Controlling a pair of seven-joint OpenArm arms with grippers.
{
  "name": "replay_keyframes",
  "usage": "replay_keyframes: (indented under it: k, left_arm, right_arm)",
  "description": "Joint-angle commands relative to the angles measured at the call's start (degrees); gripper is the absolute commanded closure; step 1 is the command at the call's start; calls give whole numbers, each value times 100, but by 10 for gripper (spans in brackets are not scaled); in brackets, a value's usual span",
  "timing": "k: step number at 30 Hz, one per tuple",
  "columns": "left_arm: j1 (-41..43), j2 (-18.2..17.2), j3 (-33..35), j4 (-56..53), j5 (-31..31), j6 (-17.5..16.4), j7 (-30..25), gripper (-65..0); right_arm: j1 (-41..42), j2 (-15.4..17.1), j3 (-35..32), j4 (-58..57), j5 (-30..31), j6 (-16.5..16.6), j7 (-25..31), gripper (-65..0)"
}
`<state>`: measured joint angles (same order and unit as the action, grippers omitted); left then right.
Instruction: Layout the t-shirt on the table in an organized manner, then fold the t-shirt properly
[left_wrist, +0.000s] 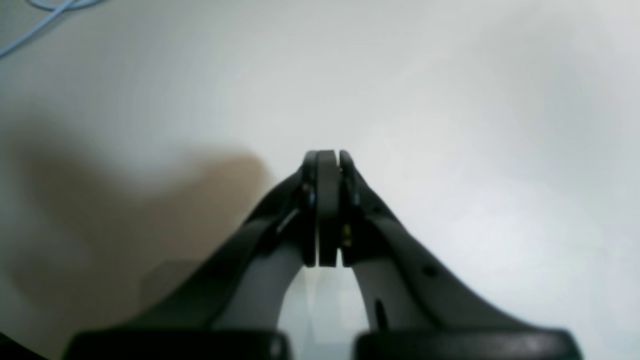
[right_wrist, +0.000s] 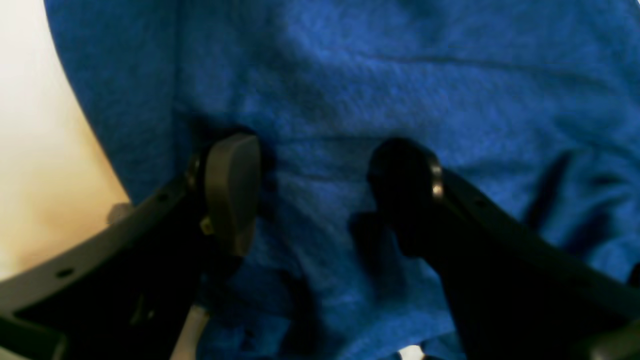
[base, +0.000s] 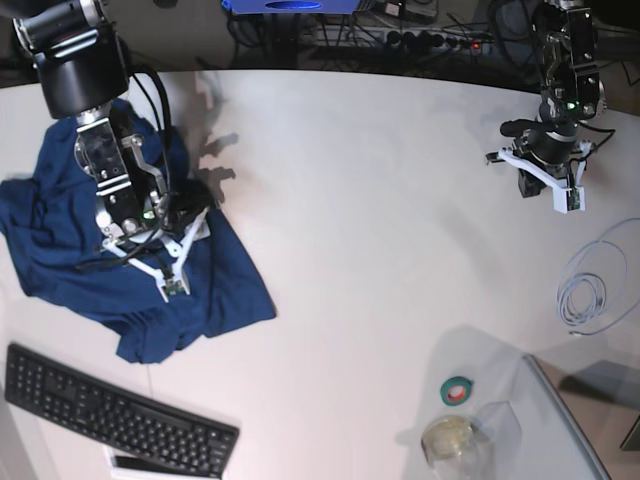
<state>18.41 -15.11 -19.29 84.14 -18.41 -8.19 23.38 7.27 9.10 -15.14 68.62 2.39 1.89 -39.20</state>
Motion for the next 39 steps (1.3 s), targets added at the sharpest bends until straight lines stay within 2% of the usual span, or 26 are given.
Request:
replay_keyframes:
  k: [1,2,3,6,7,8,10,15,21,23,25,27,30,33,36,39]
  left_arm:
    - [-8,-75,-27,74,-27,-3,-109,0]
    - [-17,-75,-27,74,-27,-3,-109,0]
    - [-35,-75,-27,74,-27,-3,-109,0]
    - [-61,-75,-27,74,-18,-3,-109,0]
    - [-70,-75,-27,74,-18,-3,-109,0]
    - [-70,-75,-27,74,-18,-3,-109,0]
    - [-70,-75,-27,74,-18,-3,-109,0]
    - [-79,-84,-27,74,-18,-3,-109,0]
    - [-79,-84,-27,74,-18,-3,-109,0]
    - [-79,-84,-27,74,-18,-3,-109,0]
    - [-79,-84,-27,74,-18,-3,-109,0]
    - [-79,-84,-27,74,-18,-3,-109,0]
    - [-79,-84,-27,74,-18,-3,-109,0]
    - [-70,-84,-27,74,-18,-3,-109,0]
    - [-52,-84,-27,74,-18,-3,-109,0]
    - [-44,-84,-27,74,-18,-3,-109,0]
  right_arm:
    - [113,-9,15,8,-15,-26,48,-374]
    - [122,-62,15,-44,-15,-26,48,-357]
    - [139,-88,23,-80,-15,-18,48,-306]
    - [113,-132,15,-18,-6,97,48,-53]
    - [104,-203,15,96,2,255,21,-21]
    - [60,-317,59,219,2,440,-5,-26]
    - [-81,-440,67,553,2,580,-14,-27]
    - [-212,-669,15,1802,-6,580,-550,-27]
    - [-10,-695,15,3208,2,580,-1368,-30]
    - [280,-695,67,3147,2,580,-1447,-38]
    - [623,-695,164,2505,2,580,-1341,-39]
    - [974,-730,384,1652,2,580,-1201,-83]
    - [1493,-783,656,439,2,580,-1174,-258]
    - [1458,-748,894,465,-6,580,-1174,-384]
    - [860,-528,736,1573,-24,580,-1131,-383]
    - [122,-185,-73,2804,-24,580,-1131,-375]
